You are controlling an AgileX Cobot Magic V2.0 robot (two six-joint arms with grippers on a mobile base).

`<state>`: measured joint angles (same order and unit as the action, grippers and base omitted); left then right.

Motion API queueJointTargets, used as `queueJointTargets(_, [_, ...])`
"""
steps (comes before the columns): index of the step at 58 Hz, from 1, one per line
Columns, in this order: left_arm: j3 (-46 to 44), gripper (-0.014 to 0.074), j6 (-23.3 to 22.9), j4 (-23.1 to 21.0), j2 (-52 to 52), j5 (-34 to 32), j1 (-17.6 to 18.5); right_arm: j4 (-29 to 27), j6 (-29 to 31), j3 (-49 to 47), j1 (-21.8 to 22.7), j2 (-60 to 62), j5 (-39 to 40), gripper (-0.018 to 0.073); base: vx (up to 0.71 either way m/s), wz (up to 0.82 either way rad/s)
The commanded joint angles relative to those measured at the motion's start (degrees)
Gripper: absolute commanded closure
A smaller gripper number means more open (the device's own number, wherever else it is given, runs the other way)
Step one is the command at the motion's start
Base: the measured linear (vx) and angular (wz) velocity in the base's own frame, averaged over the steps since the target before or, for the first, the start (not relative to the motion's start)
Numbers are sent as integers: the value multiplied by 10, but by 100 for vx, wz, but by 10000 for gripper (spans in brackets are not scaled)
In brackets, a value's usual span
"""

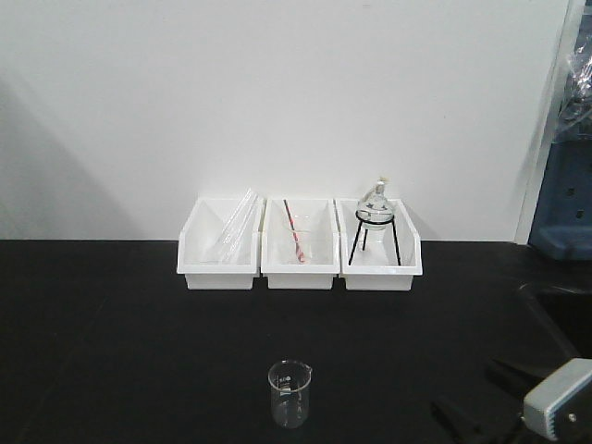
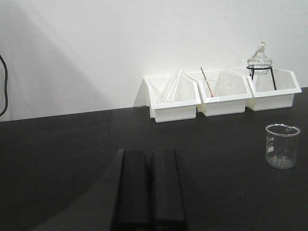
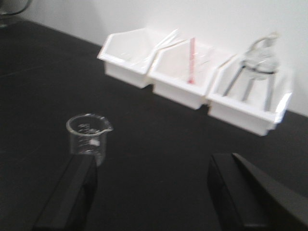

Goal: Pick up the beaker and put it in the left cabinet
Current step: 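Move the right gripper down around the clear glass beaker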

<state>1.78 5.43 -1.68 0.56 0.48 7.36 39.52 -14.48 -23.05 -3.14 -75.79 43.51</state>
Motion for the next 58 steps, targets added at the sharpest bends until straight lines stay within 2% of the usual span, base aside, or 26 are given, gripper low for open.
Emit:
queueJointTargets(1, [9,595,-2,-4,11,-48,1,3,-7,-40,1,-56,97,15,0,0])
queueJointTargets(7, [9,595,-2,-4,11,-48,1,7,-7,-75,-18,-117,118,6,0,0])
queueJointTargets(10, [9,595,-2,-4,11,-48,1,7,-7,-94,-43,-143,115,1,0,0])
queueJointTargets(11, [9,595,-2,-4,11,-48,1,-6,1,-143,-96,-195,87,-2,0,0])
queueJointTargets(24, [9,595,-2,-4,11,-48,1,-68,-1,-204,-164,-275,31,-2,0,0])
queueJointTargets(36, [9,595,-2,-4,11,-48,1,-73,-1,-255,-206,-320,-7,-2,0,0])
queueJointTargets(43, [9,595,-2,-4,11,-48,1,-101,-1,-291,-222,-342,-50,-6,0,0])
queueJointTargets(58, [9,595,-2,-4,11,-48,1,-151,0,-336,-232,-378,-80,-38,0,0])
